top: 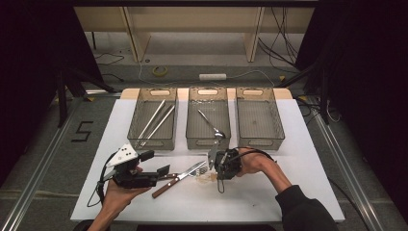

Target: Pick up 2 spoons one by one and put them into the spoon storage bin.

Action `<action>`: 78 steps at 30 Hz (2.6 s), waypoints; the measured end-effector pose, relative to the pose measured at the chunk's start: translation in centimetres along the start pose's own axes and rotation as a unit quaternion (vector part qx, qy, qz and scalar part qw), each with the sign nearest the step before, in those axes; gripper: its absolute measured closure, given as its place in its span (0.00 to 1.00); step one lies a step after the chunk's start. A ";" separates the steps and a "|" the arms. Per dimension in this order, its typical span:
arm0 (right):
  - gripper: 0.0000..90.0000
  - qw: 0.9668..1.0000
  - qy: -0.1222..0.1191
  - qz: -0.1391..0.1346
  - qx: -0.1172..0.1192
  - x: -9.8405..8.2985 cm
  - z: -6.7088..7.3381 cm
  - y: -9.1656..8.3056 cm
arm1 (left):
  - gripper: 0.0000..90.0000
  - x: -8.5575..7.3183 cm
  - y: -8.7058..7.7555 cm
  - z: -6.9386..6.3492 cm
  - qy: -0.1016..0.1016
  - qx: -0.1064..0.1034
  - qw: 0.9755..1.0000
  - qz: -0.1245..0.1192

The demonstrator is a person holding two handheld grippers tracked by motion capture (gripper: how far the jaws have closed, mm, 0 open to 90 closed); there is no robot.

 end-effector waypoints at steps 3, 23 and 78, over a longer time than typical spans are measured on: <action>0.86 1.000 -0.002 -0.002 0.001 -0.1 0.0 -0.1 | 0.20 0.0 0.0 0.0 0.000 -0.001 1.000 0.000; 0.87 0.998 0.021 -0.055 0.031 -0.5 0.3 -2.4 | 0.20 0.0 0.0 0.0 0.000 -0.001 1.000 0.000; 0.87 0.909 0.327 -0.252 -0.049 1.6 -8.9 -10.3 | 0.19 0.1 0.0 0.1 0.003 0.006 1.000 -0.004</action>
Point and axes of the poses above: each handheld gripper's, and its own axes: y roughly forward along the jaws, x roughly out of its top, z roughly to its left, the point moved 5 cm from there along y, roughly forward along the jaws, and after that the axes turned 12 degrees about y, right-handed, at the moved point
